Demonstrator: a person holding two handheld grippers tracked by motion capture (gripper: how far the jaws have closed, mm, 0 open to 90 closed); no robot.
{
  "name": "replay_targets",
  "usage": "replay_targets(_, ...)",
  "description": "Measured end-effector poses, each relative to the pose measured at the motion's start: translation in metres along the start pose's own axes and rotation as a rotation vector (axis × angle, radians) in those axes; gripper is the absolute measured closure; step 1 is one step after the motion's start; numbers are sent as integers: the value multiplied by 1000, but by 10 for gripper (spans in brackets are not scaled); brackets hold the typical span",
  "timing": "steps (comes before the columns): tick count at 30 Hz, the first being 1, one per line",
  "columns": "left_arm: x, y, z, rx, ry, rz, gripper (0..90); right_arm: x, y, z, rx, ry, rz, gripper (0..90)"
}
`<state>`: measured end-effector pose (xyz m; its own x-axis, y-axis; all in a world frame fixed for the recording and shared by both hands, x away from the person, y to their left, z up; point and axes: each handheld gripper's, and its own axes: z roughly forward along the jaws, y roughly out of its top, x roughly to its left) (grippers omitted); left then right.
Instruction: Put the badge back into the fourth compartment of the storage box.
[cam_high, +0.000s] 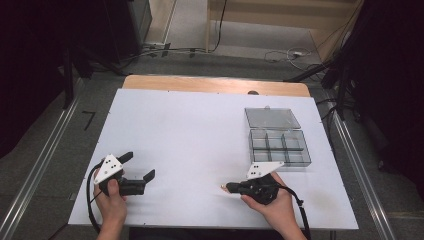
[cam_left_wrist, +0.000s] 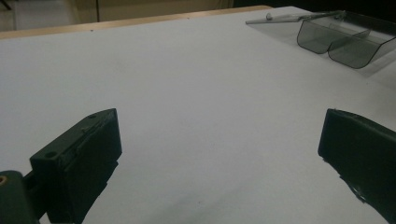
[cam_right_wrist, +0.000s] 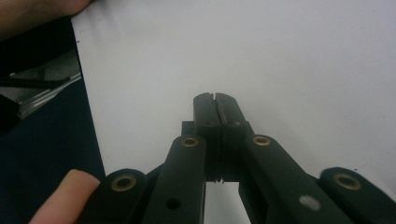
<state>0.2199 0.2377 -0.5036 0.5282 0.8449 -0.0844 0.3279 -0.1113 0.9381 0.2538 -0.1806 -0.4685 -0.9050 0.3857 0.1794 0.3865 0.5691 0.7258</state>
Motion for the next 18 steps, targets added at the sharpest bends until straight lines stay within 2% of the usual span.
replay_targets(18, 0, 0, 0, 1, 1, 1, 2, -9, 1, -11, -32, -22, 21, 874)
